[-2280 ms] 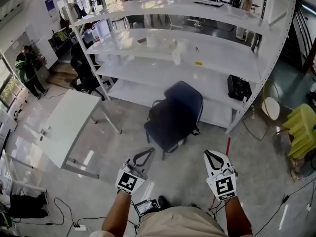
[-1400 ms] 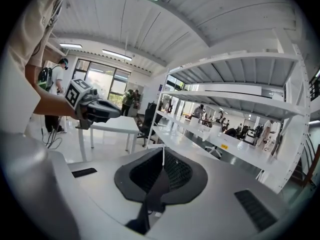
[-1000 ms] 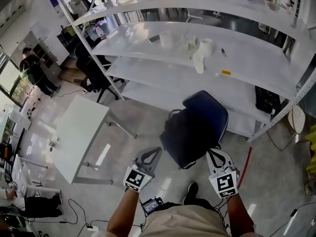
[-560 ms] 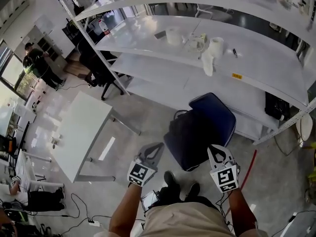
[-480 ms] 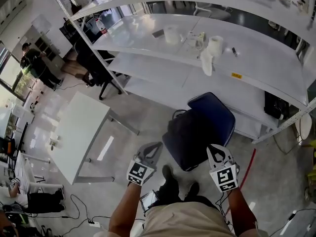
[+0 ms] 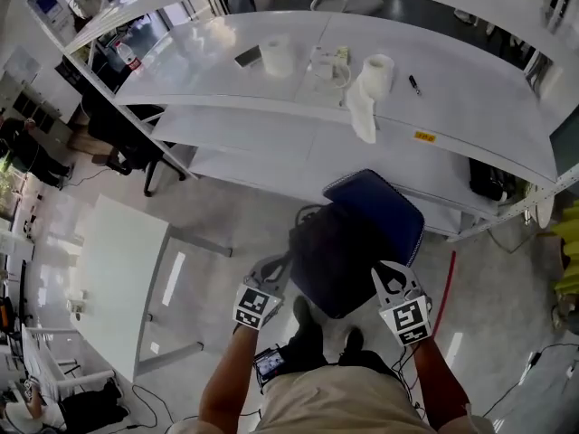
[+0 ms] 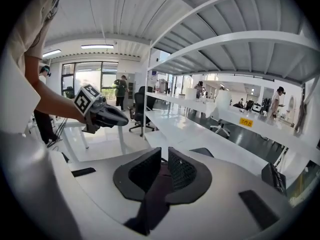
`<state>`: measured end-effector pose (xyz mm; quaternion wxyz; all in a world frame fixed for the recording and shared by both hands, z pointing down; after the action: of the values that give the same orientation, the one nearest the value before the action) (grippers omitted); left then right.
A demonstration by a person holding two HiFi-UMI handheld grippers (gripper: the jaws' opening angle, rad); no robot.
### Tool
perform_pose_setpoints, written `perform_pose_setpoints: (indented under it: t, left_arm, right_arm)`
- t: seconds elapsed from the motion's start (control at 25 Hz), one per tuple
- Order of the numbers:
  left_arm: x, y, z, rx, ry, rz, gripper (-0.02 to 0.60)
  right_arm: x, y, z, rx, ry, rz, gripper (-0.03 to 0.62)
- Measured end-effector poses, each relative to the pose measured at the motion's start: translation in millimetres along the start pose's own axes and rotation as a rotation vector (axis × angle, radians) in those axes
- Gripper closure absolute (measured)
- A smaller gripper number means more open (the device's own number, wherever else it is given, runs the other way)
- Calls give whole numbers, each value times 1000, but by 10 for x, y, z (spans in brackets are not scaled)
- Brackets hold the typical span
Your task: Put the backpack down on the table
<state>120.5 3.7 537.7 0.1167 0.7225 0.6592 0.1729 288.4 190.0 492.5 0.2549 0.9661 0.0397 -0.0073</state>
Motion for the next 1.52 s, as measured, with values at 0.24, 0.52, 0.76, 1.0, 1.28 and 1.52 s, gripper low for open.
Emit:
perform_pose_setpoints:
  t: [0.24, 0.52, 0.76, 1.0, 1.28, 1.52]
  left_arm:
    - [-554, 420, -221, -14, -25, -95, 568]
    - [-838, 920, -648, -84, -94, -157, 566]
    - [-782, 1282, -1250, -181, -221, -71, 543]
    - [-753, 1631, -2030, -289, -371, 7, 383]
    - [-666, 1931, -2655, -357, -576, -14, 307]
    - [-566, 2090, -2943, -375, -715, 1, 302]
  right_arm:
    - [61, 642, 47, -75, 63, -40, 565]
    - [266, 1324, -162, -171, 141, -52, 459]
    - [675, 2009, -645, -254, 187, -12, 444]
    - [914, 2619, -1347, -366, 264, 55, 415]
    - [1006, 3032, -1928, -472, 366, 127, 360]
    - [1040, 3294, -2245, -518, 484, 134, 344]
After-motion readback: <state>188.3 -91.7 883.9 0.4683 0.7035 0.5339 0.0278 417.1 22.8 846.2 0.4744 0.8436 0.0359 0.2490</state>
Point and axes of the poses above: the fingertips, and each gripper's own axes: y forward along the fingers, x to its right, z out of its top, the point moved 5 cm from there along -y, backward along the fingers, and after that the axes turned 7 degrees about y, right-handed, at the moved point
